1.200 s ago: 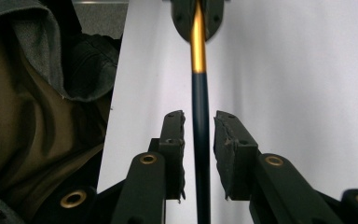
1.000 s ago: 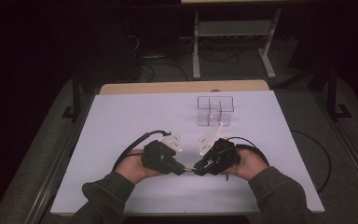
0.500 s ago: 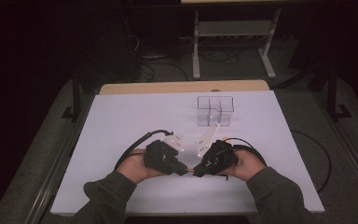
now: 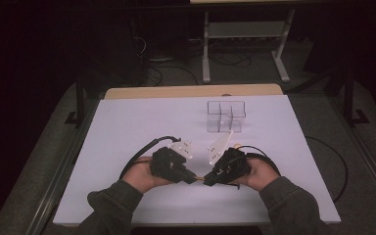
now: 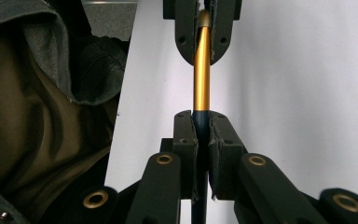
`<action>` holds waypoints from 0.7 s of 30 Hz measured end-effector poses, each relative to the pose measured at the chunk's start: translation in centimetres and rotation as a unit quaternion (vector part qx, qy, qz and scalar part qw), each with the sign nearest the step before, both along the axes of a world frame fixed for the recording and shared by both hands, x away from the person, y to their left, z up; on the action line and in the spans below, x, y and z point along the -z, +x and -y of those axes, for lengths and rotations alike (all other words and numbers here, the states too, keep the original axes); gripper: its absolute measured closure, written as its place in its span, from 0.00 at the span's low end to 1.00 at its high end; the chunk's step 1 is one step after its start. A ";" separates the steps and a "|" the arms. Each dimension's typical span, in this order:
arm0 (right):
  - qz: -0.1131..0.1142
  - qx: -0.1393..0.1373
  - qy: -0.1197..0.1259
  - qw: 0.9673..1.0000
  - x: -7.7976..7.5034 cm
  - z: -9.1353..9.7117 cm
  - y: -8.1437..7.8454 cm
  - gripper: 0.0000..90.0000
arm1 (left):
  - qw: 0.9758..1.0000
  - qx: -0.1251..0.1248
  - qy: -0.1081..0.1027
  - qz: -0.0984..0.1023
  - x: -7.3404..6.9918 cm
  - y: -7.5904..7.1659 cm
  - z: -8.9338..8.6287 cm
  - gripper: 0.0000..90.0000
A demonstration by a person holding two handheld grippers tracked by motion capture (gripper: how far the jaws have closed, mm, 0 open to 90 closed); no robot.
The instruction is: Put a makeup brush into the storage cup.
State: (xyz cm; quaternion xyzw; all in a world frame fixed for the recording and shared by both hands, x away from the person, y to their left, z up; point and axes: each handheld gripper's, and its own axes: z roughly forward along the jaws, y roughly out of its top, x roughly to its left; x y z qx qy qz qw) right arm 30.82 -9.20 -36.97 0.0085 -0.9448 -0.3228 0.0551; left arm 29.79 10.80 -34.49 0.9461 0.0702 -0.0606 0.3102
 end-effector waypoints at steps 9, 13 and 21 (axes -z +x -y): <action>-0.002 0.005 -0.004 1.000 -0.1 -0.3 0.0 0.83 | 1.000 -0.001 0.013 -0.001 0.2 0.0 0.1 0.94; -0.002 0.007 -0.007 1.000 -0.1 -0.3 -0.1 0.84 | 1.000 -0.001 0.014 -0.004 0.3 -0.1 0.3 0.94; -0.005 0.001 -0.012 1.000 0.0 -0.7 -0.1 0.91 | 1.000 0.005 0.018 0.002 0.2 -0.1 0.3 0.94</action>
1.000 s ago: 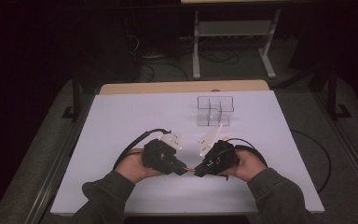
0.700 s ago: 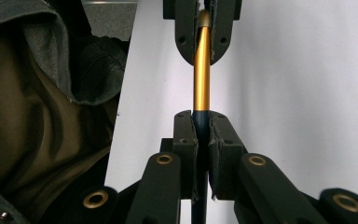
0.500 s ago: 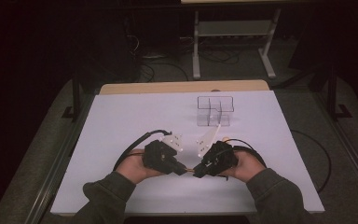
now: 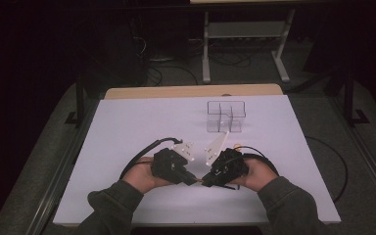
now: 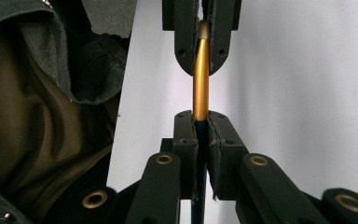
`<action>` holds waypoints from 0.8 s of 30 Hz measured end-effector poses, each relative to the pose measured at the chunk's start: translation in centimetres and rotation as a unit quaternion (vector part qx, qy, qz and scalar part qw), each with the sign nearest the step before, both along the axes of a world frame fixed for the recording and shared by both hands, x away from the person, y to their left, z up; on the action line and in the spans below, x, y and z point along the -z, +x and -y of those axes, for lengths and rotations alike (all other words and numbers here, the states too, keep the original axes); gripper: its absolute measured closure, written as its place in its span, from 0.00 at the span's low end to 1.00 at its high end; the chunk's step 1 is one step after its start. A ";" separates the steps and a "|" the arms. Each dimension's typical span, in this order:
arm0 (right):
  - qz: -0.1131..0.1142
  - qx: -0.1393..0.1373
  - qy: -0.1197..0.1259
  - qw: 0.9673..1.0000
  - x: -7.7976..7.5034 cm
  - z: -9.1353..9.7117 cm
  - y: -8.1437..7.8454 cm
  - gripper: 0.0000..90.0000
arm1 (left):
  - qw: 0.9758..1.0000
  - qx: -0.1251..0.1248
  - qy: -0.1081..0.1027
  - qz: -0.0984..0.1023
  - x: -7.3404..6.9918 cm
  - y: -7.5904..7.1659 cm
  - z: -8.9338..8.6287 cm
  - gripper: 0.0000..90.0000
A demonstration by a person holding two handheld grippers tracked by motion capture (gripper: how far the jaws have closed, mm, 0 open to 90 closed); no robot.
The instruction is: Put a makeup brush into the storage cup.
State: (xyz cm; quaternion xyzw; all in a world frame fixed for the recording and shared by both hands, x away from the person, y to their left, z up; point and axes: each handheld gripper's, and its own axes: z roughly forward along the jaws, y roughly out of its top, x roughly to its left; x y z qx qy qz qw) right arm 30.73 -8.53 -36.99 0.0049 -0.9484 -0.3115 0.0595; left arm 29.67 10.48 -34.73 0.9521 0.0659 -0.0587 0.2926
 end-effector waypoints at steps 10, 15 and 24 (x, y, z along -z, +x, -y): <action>0.001 -0.002 0.005 1.000 -0.1 0.9 0.0 0.91 | 0.999 -0.030 -0.041 -0.015 0.0 0.1 -2.1 0.71; -0.002 0.022 0.015 1.000 -0.3 2.4 0.4 0.91 | 0.997 -0.054 -0.054 -0.002 0.0 -0.3 -3.4 0.63; 0.010 0.073 0.043 0.996 -0.9 4.8 1.8 0.91 | 0.993 -0.086 -0.074 0.011 1.1 -0.9 -5.3 0.56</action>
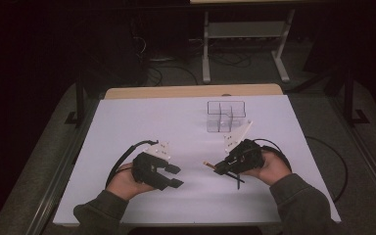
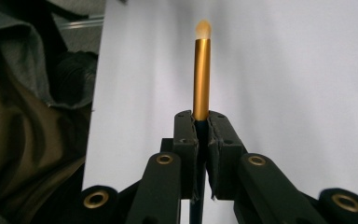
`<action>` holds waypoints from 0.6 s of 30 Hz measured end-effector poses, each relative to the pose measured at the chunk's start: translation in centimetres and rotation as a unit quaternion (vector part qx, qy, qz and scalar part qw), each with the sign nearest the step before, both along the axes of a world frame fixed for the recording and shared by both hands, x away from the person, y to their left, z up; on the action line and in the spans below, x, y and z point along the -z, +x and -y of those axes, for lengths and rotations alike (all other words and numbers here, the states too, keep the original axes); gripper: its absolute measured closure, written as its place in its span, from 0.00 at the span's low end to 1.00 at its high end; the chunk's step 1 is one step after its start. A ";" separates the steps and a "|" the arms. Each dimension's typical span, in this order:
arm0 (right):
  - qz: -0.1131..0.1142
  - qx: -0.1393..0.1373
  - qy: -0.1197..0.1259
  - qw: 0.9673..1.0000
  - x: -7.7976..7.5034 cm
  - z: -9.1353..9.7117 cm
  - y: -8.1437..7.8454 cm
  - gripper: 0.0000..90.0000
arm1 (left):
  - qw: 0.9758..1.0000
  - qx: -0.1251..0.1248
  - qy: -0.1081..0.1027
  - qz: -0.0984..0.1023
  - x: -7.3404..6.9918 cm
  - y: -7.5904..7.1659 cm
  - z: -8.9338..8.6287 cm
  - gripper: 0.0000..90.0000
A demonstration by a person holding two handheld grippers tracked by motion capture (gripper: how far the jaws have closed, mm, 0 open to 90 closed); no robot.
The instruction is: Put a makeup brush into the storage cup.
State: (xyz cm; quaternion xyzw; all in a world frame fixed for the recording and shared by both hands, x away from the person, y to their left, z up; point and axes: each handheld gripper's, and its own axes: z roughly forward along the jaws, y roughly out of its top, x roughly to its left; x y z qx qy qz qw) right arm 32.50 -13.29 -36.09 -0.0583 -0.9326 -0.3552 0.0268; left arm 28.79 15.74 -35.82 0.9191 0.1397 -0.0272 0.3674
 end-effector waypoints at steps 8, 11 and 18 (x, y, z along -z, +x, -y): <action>0.005 0.019 0.019 1.000 -0.4 1.0 1.1 0.91 | 1.000 -0.027 -0.014 0.008 0.8 -0.5 -1.7 0.50; 0.000 0.026 0.028 0.999 -0.5 1.4 1.5 0.91 | 0.999 -0.031 -0.025 0.012 1.0 -1.0 -2.1 0.50; 0.011 0.037 0.030 0.999 -1.7 1.8 2.5 0.91 | 0.998 -0.048 -0.026 0.019 1.8 -1.5 -3.2 0.47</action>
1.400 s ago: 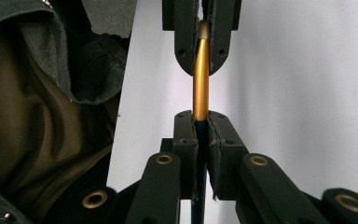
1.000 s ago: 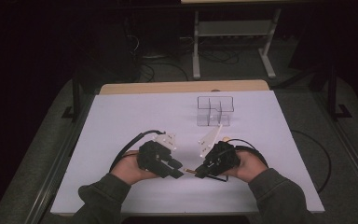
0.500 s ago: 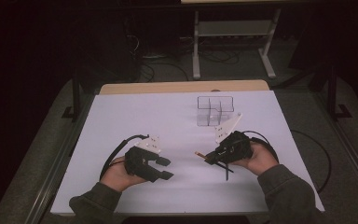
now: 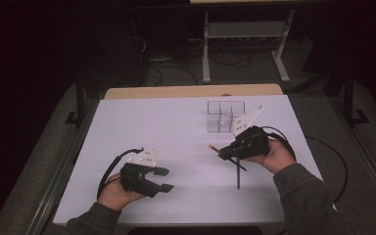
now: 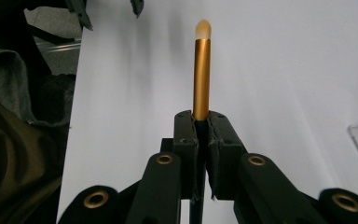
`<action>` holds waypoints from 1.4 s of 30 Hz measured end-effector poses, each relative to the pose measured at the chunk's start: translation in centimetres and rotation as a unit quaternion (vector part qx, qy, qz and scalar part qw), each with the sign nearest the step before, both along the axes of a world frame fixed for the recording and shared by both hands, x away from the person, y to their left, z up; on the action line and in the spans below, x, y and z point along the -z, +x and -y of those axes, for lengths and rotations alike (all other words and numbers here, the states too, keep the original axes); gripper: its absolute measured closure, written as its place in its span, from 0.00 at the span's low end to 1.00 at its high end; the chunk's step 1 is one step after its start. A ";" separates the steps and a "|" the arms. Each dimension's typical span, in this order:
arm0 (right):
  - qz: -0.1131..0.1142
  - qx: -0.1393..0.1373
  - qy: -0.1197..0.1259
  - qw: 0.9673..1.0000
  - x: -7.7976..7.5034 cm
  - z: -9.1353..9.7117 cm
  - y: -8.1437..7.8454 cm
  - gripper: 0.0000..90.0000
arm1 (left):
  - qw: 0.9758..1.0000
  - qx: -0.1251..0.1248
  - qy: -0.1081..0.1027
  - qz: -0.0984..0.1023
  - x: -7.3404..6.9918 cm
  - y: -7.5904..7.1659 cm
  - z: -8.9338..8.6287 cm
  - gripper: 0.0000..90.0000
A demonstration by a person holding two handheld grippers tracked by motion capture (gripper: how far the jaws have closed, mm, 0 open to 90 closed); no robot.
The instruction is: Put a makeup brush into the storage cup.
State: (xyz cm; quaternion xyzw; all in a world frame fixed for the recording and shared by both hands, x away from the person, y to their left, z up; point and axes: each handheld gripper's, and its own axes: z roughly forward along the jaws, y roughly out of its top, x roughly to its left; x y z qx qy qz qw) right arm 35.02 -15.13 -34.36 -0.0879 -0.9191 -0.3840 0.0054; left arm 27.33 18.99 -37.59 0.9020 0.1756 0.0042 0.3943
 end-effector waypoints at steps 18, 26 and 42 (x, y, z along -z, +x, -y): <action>-0.007 0.012 0.013 1.000 -1.3 0.3 3.4 0.91 | 0.999 -0.036 -0.007 0.010 1.3 0.5 -1.8 0.43; -0.001 0.017 0.011 1.000 -2.3 -0.4 5.2 0.91 | 0.999 -0.045 -0.015 0.009 1.7 0.5 -2.4 0.40; 0.002 0.032 0.019 0.999 -3.8 -0.8 7.6 0.91 | 0.998 -0.058 -0.020 0.014 1.6 0.3 -3.4 0.37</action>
